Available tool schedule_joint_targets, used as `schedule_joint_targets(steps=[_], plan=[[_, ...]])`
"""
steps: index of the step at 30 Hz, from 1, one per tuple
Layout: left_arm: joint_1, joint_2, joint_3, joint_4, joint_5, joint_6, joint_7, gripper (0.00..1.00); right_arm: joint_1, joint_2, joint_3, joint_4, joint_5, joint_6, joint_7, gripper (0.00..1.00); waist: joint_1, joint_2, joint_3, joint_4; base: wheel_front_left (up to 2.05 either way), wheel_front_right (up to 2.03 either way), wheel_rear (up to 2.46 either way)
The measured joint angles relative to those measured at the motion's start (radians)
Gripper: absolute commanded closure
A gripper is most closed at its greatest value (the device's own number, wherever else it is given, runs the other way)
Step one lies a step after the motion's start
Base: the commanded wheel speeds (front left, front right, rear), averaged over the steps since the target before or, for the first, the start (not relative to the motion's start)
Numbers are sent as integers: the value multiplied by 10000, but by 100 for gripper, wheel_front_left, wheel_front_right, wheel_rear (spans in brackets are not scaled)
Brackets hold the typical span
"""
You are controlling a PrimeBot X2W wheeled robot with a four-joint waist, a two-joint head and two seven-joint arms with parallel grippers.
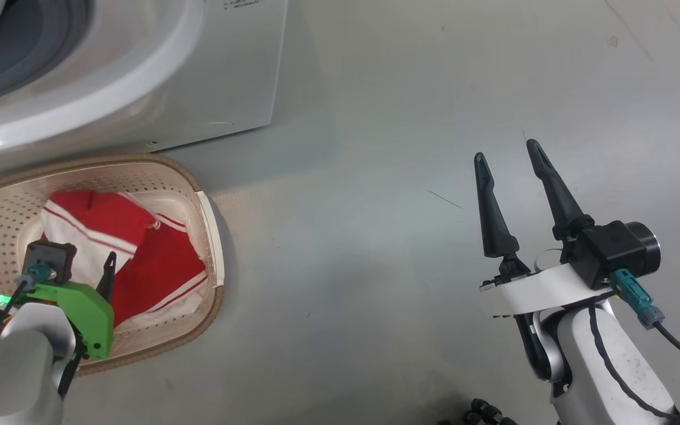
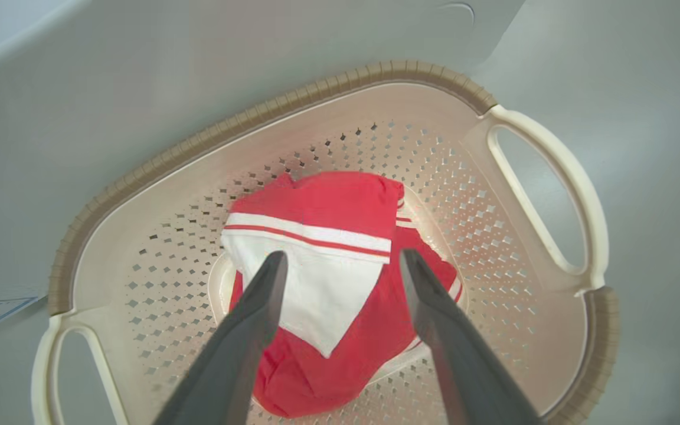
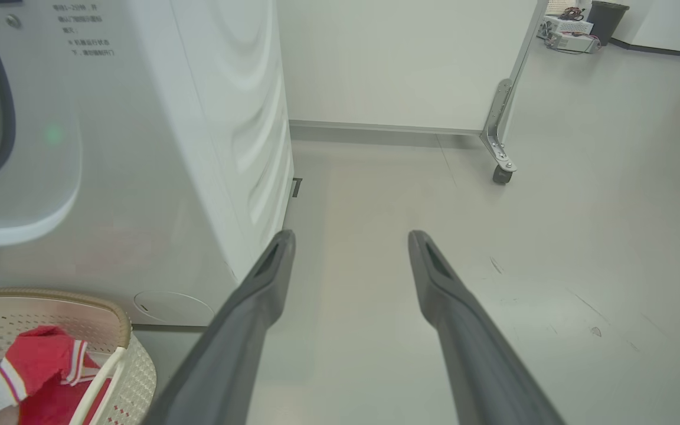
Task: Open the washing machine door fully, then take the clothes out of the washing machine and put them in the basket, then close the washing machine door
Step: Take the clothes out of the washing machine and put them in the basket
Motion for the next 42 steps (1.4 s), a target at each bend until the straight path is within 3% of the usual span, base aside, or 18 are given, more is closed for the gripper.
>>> schedule_joint_targets(steps=[10, 22, 32, 42], plan=[[-247, -364, -270, 320, -153, 0, -984, 0, -109, -15, -140, 272, -71, -54, -58, 0, 0, 0, -528, 365, 0, 0, 0], [-505, -709, -238, -679, -403, 0, -1536, 0, -106, -196, -430, 681, -50, -38, -88, 0, 0, 0, -1446, 985, 0, 0, 0], [-332, -968, 882, -2821, -882, 0, -1528, 0, 64, -370, -662, 978, 59, 36, -130, 0, 0, 0, -2488, 1703, 0, 0, 0], [1096, -1057, 1340, -4157, -894, 0, -1526, 0, 506, -443, -711, 1145, 242, 144, -132, 0, 0, 0, -3530, 2394, 0, 0, 0]])
